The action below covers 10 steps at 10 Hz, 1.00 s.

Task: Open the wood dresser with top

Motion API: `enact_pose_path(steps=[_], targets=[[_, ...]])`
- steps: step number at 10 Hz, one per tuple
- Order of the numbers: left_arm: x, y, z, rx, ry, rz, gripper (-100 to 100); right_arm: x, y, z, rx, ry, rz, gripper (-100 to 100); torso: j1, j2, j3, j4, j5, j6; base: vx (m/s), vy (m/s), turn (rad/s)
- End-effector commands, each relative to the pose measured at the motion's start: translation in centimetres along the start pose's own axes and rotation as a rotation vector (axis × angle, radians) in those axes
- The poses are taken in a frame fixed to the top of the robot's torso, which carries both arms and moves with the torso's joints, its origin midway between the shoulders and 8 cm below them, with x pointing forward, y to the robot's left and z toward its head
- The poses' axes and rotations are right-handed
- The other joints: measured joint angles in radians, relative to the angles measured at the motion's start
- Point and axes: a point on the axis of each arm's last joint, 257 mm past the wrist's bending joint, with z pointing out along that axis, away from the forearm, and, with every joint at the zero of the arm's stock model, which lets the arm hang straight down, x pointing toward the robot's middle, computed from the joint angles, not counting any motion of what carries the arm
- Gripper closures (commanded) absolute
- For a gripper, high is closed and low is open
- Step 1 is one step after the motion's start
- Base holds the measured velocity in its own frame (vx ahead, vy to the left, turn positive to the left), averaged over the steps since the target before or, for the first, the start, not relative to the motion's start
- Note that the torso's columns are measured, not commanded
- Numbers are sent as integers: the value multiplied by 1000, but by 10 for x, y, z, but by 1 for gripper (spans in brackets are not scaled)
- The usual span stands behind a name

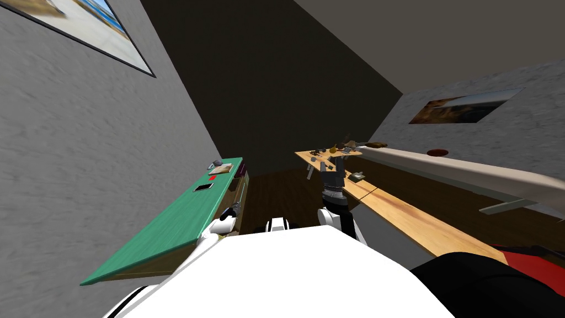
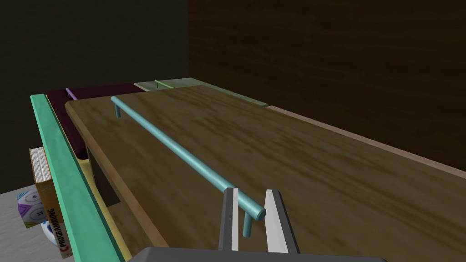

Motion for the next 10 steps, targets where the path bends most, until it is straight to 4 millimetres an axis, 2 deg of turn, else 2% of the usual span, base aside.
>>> enact_pose_path(steps=[1, 2, 4, 7, 10], targets=[[4, -8, 2, 16, 5, 1, 100, 0, 0, 0, 0, 0, 0, 0, -4, -2, -1, -1, -1, 1, 41, -220, 1], [-2, -16, 0, 5, -3, -4, -100, 0, 0, 0, 0, 0, 0, 0, -6, -3, -2, -1, -1, 1, -8, -118, -30], [-6, -29, -1, 5, -5, -8, -100, 0, 0, 0, 0, 0, 0, 0, 8, 3, 1, -1, 1, -3, -57, 12, -27], [-9, -47, -4, 5, -7, -14, -100, 0, 0, 0, 0, 0, 0, 0, -1, -2, -2, -2, -1, -3, -41, 10, -15], [-11, -65, -8, 3, -9, -18, -100, 0, 0, 0, 0, 0, 0, 0, -1, -3, -2, -3, 1, -1, -42, -19, -17]])
